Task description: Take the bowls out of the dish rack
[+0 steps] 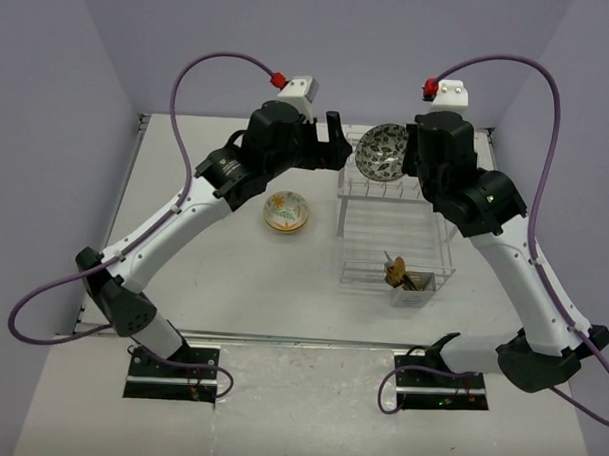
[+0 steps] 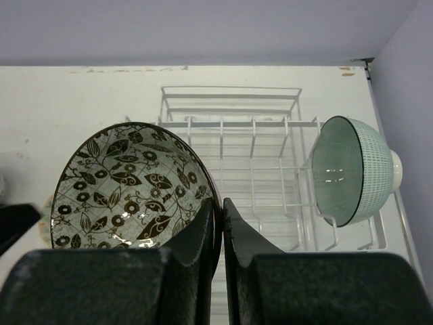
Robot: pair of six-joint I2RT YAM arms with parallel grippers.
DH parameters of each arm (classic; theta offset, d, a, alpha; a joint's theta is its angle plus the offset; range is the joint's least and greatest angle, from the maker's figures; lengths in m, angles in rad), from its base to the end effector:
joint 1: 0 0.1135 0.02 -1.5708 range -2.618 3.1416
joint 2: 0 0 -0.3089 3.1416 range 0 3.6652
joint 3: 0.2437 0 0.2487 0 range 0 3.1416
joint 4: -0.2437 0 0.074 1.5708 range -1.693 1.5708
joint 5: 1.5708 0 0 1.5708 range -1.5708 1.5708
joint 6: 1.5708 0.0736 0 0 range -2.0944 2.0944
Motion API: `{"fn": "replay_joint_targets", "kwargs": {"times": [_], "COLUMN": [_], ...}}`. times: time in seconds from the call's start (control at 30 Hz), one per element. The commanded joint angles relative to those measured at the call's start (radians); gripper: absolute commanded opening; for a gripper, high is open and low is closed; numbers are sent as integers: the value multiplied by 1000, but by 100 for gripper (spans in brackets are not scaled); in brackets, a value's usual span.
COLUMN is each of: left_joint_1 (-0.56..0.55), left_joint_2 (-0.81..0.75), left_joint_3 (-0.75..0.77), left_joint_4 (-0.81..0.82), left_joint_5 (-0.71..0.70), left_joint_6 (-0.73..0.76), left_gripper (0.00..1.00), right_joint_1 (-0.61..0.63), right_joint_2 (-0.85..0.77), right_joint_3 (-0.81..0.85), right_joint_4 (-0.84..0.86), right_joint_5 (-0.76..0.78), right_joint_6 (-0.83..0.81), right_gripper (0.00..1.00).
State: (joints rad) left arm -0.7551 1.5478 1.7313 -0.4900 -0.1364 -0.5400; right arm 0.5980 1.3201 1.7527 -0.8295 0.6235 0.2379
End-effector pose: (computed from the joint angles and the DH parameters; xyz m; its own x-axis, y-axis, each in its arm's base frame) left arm 0.2831 -0.2527 0.4810 -0.4890 -0.2392 -0.8388 0.3885 0.8013 -0.4550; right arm 0.2396 0.1112 0.5167 -0.3133 0.0181 -0.9495 0.0636 0.9980 -0.0020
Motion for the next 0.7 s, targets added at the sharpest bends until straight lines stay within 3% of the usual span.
{"fn": "replay_joint_targets", "kwargs": {"times": [0.0,0.13,0.33,0.37,0.4,0.43,0.67], "left_joint_1": [-36,-75,-85,-85,-87,-87,-87], "left_joint_2": [79,146,182,186,183,181,147], "left_joint_3": [131,201,205,205,205,203,212], "left_joint_4": [-39,-38,-36,-41,-42,-48,-117], "left_joint_5": [-65,-83,-94,-97,-107,-112,-198], "left_joint_6": [-25,-25,-35,-37,-35,-32,-14], "left_gripper": [100,90,57,37,26,1,0], "right_joint_1": [26,66,94,95,95,95,95], "right_joint_2": [-61,-67,-71,-71,-71,-70,-62], "right_joint_3": [-5,-13,-38,-39,-39,-41,-51], "right_joint_4": [119,124,135,133,132,132,145], "right_joint_5": [-59,-38,1,2,13,16,12], "right_joint_6": [67,61,60,60,58,57,63], "right_gripper": [0,0,0,0,0,0,0]}}
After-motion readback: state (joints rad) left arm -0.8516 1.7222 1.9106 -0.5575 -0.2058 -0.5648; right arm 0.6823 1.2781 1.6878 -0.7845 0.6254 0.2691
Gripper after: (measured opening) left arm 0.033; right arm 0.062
